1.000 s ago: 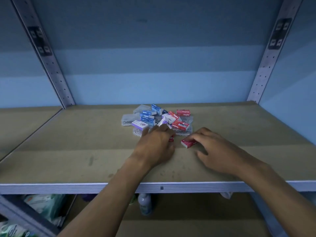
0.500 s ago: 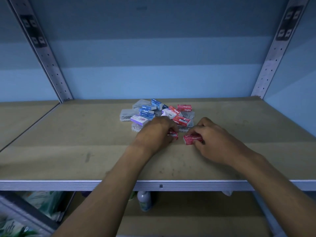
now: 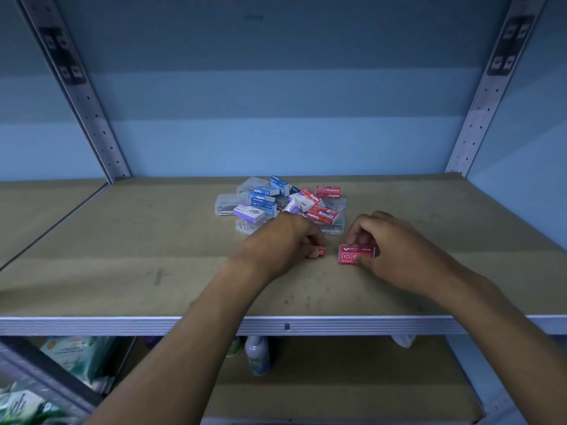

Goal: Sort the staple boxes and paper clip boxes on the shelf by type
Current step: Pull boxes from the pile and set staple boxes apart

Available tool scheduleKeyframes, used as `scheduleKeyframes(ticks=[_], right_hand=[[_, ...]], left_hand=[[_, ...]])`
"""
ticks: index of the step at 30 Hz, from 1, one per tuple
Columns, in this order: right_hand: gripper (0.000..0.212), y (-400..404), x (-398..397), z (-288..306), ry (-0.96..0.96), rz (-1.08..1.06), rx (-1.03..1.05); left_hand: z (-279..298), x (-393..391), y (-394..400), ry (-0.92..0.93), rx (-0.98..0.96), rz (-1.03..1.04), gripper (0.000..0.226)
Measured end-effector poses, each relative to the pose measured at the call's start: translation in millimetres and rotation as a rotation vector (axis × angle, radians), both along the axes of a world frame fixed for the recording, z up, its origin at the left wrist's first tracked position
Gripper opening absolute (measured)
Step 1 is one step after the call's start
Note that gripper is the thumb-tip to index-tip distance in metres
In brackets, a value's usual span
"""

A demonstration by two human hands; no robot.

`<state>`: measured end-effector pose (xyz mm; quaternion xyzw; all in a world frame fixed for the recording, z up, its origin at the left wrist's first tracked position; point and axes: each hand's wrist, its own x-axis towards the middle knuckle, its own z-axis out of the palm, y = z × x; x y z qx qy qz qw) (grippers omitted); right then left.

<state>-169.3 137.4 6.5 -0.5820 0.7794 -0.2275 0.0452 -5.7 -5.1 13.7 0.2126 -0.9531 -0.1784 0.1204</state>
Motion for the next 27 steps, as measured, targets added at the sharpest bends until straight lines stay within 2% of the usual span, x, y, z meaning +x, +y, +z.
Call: scheduleKeyframes(ticks=[5,12,20,27], right_hand=[[0.026,3.3,-0.2,0.9,-0.015,0.006,0.002],[0.028,6.2,-3.2,0.8,-0.025,0.025,-0.004],[0.020,7.3,-12.1,2.2,-0.025,0.029,-0.047],[0.018,7.6,-12.5,2.6,-0.019,0.031,-0.046]], left_hand=[[1.9,2.9,4.4,0.008,-0.028,-0.026,0.018],[2.3,5.9,5.1,-0.033,-0.121,-0.061,0.027],[2.9,8.9,-0.9,0.057,-0.054,0.010,0.023],[-1.4,8.7,-3.0,0.068,-0.081,0.040,0.037]])
